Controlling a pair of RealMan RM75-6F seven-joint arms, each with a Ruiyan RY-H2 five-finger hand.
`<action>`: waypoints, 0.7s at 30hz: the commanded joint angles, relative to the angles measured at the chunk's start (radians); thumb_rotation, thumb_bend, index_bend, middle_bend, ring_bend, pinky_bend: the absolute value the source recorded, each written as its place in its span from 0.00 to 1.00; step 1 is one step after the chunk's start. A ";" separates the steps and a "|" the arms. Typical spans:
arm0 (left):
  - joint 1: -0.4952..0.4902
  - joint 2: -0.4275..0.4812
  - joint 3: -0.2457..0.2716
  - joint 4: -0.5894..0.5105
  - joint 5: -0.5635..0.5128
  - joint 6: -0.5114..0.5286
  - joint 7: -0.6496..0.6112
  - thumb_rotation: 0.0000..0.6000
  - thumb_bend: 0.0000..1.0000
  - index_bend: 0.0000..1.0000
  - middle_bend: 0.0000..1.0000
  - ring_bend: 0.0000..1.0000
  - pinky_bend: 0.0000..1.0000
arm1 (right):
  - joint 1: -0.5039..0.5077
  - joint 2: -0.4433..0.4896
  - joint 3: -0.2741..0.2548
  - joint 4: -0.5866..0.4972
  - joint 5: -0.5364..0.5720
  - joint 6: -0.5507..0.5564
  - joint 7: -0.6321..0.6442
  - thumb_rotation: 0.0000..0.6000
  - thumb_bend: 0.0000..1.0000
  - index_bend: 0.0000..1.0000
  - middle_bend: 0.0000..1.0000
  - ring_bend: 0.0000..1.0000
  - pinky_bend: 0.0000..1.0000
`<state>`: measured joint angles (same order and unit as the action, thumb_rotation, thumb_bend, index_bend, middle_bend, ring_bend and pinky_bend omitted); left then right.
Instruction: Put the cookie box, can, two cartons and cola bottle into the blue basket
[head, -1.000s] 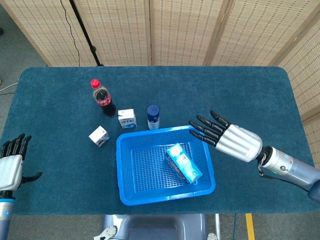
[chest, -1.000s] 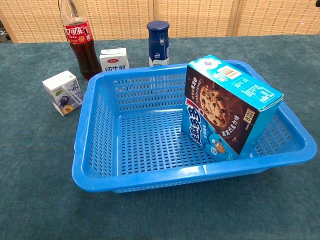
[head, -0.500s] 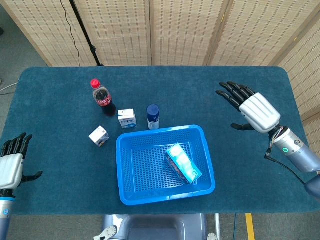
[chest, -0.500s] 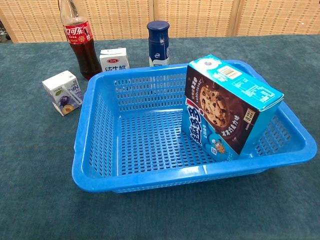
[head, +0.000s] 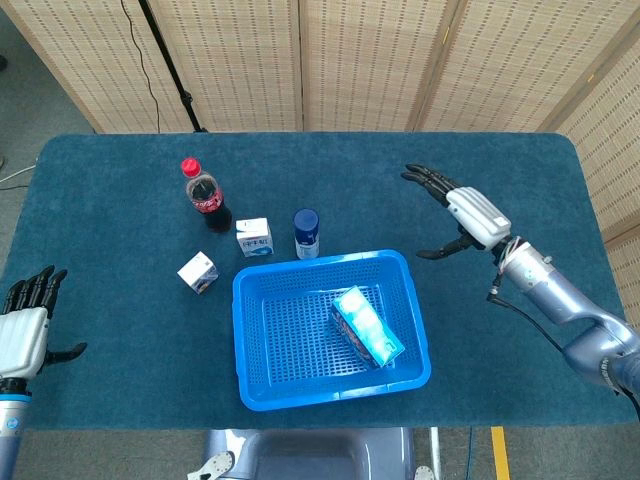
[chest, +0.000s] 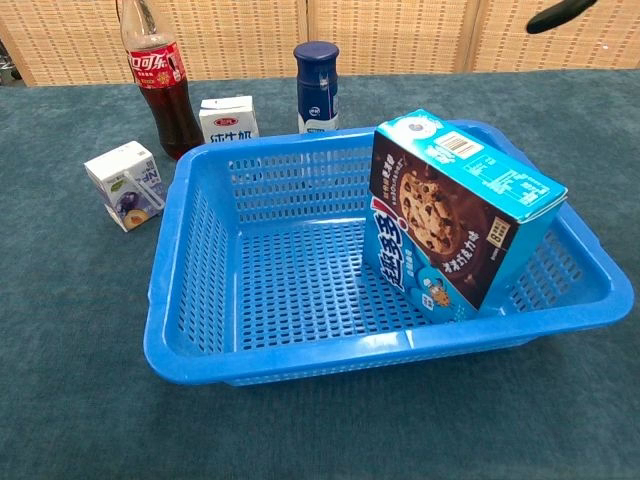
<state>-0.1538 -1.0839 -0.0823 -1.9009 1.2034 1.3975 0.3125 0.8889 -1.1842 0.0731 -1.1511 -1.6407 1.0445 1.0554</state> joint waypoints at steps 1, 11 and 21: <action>-0.002 -0.003 -0.001 0.002 -0.003 -0.001 0.004 1.00 0.00 0.00 0.00 0.00 0.00 | 0.052 -0.043 0.016 0.029 0.011 -0.061 0.029 1.00 0.00 0.00 0.00 0.00 0.11; -0.024 -0.023 -0.017 0.019 -0.062 -0.025 0.038 1.00 0.00 0.00 0.00 0.00 0.00 | 0.198 -0.221 0.032 0.166 0.029 -0.236 0.084 1.00 0.00 0.00 0.00 0.00 0.11; -0.038 -0.035 -0.032 0.033 -0.115 -0.036 0.054 1.00 0.00 0.00 0.00 0.00 0.00 | 0.294 -0.352 0.045 0.287 0.049 -0.318 0.193 1.00 0.00 0.00 0.00 0.00 0.15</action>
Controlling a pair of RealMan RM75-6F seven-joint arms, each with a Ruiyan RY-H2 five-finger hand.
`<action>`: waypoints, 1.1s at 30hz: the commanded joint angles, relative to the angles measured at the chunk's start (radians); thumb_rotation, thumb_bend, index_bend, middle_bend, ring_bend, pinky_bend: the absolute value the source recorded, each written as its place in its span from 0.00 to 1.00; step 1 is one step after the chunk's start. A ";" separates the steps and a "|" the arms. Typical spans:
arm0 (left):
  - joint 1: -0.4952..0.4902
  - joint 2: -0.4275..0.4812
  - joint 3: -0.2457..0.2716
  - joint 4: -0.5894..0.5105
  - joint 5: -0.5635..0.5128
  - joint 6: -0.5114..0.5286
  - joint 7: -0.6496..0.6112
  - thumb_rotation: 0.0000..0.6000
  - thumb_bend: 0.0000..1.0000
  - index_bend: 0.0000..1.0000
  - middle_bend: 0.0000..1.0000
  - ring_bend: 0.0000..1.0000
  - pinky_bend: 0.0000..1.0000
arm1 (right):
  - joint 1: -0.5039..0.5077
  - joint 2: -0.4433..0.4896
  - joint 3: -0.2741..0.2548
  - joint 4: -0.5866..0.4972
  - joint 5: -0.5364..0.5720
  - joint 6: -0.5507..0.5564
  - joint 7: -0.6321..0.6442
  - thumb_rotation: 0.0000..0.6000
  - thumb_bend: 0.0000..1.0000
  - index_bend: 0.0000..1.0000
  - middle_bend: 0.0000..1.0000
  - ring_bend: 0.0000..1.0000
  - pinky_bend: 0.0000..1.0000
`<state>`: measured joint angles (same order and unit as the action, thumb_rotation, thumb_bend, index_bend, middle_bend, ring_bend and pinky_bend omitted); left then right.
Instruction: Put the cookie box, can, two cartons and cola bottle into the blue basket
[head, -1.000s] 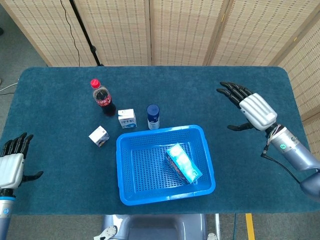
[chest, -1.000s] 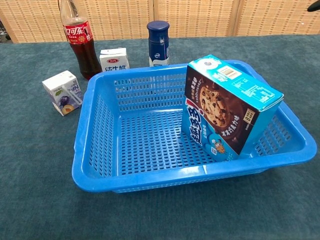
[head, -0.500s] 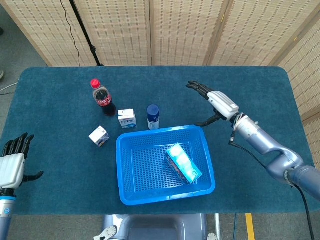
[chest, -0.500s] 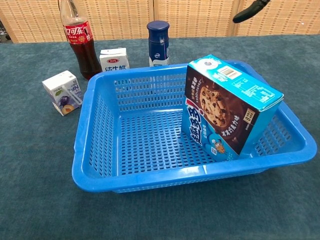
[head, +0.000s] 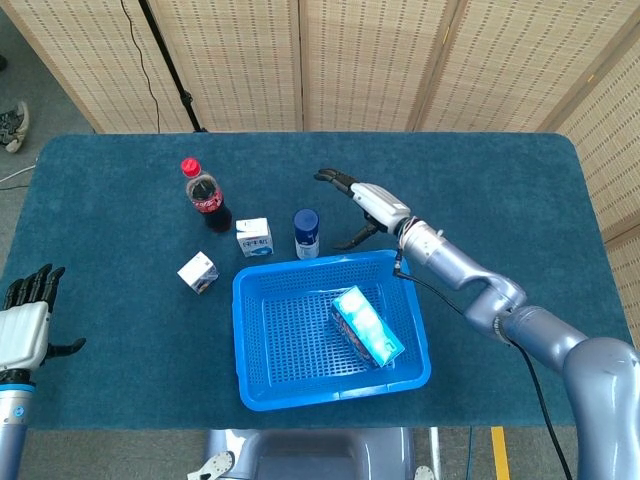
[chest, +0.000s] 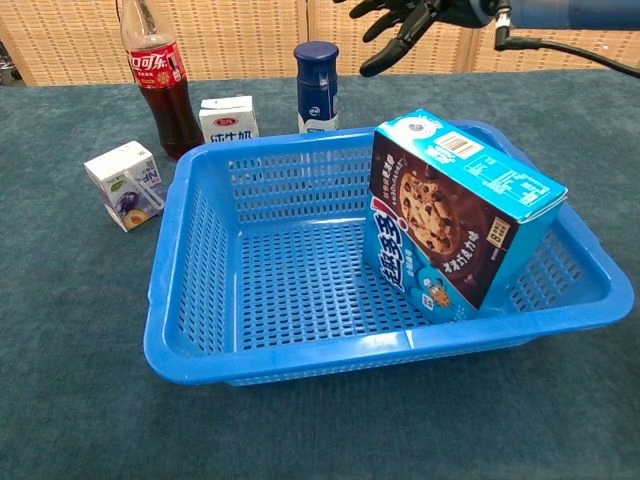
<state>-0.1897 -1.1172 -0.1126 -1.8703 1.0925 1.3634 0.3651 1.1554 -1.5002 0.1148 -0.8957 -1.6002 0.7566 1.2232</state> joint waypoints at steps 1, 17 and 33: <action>-0.003 -0.002 -0.002 0.004 -0.008 -0.003 0.002 1.00 0.00 0.00 0.00 0.00 0.00 | 0.036 -0.052 0.004 0.046 0.014 -0.041 0.034 1.00 0.00 0.00 0.00 0.00 0.15; -0.018 0.001 -0.011 0.018 -0.045 -0.024 -0.012 1.00 0.00 0.00 0.00 0.00 0.00 | 0.060 -0.222 0.019 0.233 0.067 -0.048 0.036 1.00 0.27 0.41 0.41 0.42 0.58; -0.017 0.013 -0.002 0.012 -0.024 -0.023 -0.040 1.00 0.00 0.00 0.00 0.00 0.00 | 0.003 -0.083 0.048 0.031 0.085 0.064 -0.029 1.00 0.44 0.58 0.56 0.54 0.64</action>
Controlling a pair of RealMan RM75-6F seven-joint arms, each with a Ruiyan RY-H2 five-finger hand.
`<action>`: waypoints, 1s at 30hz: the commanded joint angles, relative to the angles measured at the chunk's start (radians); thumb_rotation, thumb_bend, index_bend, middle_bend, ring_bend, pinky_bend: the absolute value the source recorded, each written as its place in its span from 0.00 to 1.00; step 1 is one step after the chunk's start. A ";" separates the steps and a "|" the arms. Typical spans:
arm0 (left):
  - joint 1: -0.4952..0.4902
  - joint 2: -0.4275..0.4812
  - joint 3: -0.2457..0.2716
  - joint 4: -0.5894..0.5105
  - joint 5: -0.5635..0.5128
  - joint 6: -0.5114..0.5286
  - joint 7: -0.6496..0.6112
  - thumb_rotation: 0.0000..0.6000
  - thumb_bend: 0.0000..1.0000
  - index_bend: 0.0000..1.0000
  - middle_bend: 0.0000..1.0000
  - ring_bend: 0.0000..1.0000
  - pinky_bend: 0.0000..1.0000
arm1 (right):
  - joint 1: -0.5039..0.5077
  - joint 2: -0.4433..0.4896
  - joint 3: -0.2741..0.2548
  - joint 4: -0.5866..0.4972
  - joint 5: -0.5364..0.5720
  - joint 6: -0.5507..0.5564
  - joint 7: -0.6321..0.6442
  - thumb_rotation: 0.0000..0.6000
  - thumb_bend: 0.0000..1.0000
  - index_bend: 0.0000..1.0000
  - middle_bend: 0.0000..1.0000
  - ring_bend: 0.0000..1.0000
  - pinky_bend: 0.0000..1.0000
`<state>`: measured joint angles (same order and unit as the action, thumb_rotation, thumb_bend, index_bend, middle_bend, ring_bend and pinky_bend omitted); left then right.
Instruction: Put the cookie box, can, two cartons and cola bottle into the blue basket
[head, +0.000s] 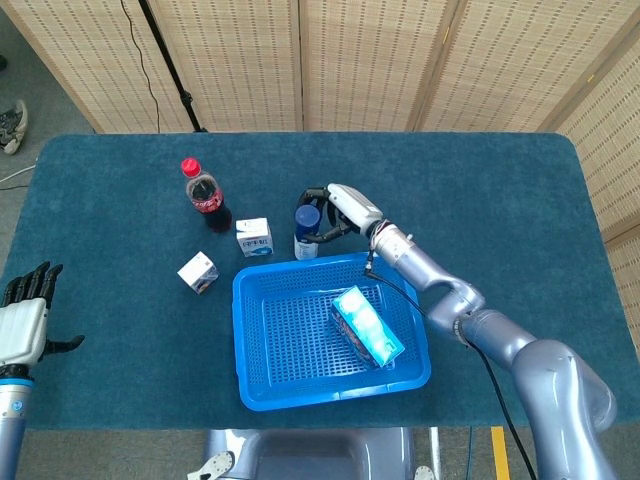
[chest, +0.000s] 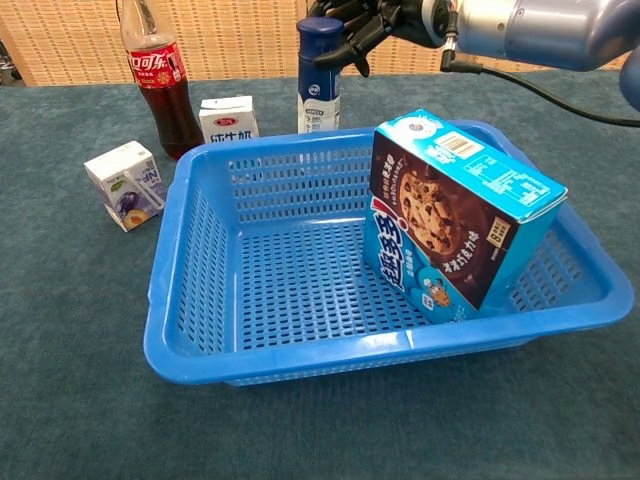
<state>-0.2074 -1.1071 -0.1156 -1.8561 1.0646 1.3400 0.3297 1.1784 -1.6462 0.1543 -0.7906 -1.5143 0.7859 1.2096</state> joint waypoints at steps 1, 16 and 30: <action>0.004 0.007 0.003 -0.006 0.013 0.005 -0.010 1.00 0.00 0.00 0.00 0.00 0.00 | -0.036 0.116 0.013 -0.140 -0.007 0.067 -0.024 1.00 0.44 0.58 0.56 0.54 0.64; 0.040 0.051 0.035 -0.067 0.117 0.054 -0.052 1.00 0.00 0.00 0.00 0.00 0.00 | -0.172 0.502 0.076 -0.644 0.056 0.174 -0.164 1.00 0.44 0.58 0.56 0.54 0.64; 0.057 0.083 0.048 -0.069 0.177 0.059 -0.113 1.00 0.00 0.00 0.00 0.00 0.00 | -0.268 0.595 0.053 -0.774 0.051 0.171 -0.225 1.00 0.44 0.58 0.56 0.55 0.64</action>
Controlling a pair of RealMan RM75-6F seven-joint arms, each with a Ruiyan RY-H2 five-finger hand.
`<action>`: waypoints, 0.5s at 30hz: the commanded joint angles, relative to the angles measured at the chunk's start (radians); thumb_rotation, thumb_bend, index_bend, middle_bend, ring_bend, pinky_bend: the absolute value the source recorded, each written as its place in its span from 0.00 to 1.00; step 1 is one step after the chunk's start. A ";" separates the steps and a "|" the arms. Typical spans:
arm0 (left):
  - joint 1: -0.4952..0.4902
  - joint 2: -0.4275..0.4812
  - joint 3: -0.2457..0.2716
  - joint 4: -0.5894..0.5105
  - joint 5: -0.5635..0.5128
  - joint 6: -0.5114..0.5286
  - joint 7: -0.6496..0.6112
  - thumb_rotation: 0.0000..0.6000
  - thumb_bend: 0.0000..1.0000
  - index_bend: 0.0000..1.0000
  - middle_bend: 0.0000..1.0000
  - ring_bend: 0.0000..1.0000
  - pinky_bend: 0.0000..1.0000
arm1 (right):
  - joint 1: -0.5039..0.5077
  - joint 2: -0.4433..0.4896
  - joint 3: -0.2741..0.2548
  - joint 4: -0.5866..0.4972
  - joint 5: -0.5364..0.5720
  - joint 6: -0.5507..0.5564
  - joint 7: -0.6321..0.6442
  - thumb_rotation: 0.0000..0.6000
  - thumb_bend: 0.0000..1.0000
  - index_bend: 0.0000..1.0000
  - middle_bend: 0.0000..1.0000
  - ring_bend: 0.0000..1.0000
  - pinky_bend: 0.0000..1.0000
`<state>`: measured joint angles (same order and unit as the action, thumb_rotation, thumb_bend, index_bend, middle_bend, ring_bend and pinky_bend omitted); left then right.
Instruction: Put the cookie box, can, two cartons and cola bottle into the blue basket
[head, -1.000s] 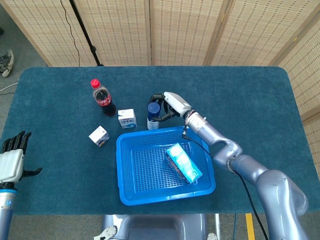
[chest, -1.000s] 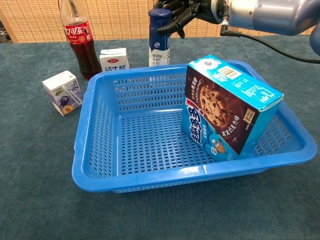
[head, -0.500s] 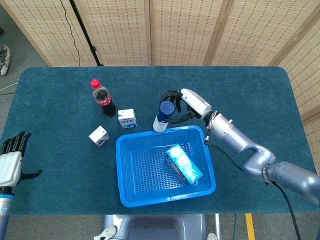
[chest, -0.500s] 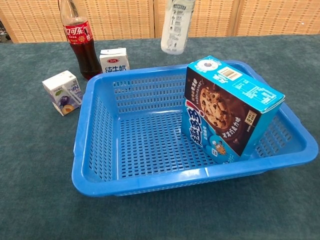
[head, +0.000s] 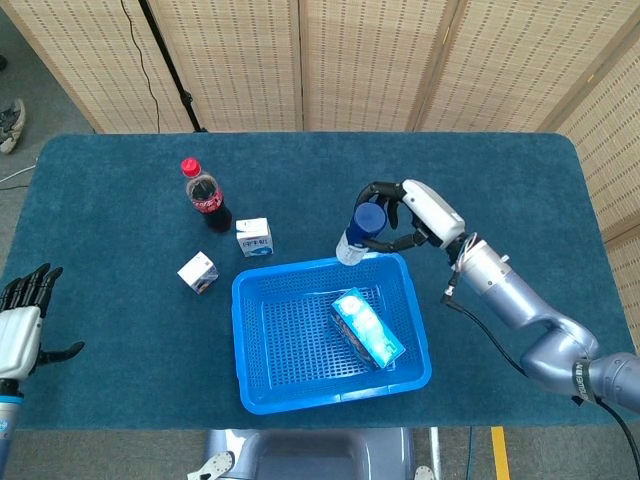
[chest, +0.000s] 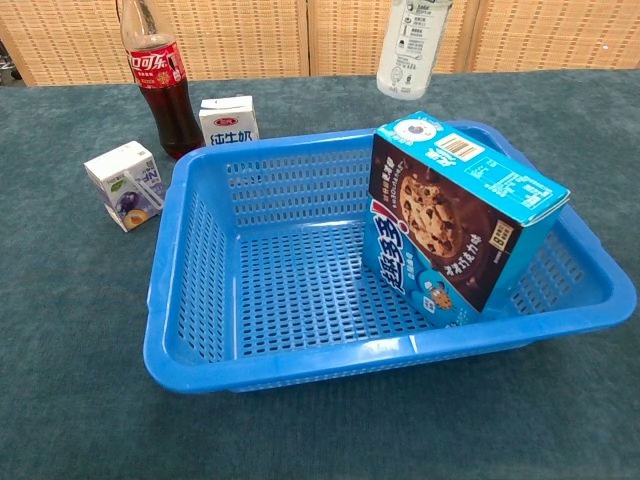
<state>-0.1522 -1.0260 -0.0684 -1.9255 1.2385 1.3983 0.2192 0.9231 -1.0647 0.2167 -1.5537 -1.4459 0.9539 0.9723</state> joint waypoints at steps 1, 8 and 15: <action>0.003 0.003 0.002 0.001 0.006 0.001 -0.006 1.00 0.00 0.00 0.00 0.00 0.00 | -0.019 0.019 -0.011 -0.015 -0.028 0.009 0.015 1.00 0.44 0.59 0.56 0.55 0.64; 0.009 0.007 0.008 -0.001 0.025 0.004 -0.015 1.00 0.00 0.00 0.00 0.00 0.00 | -0.046 0.000 -0.034 0.001 -0.051 0.011 0.009 1.00 0.44 0.59 0.56 0.55 0.64; 0.013 0.009 0.008 0.001 0.031 0.006 -0.024 1.00 0.00 0.00 0.00 0.00 0.00 | -0.052 -0.070 -0.041 0.062 -0.041 -0.003 -0.017 1.00 0.44 0.59 0.56 0.55 0.64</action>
<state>-0.1388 -1.0168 -0.0599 -1.9249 1.2693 1.4038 0.1951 0.8726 -1.1287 0.1786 -1.4971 -1.4862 0.9550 0.9584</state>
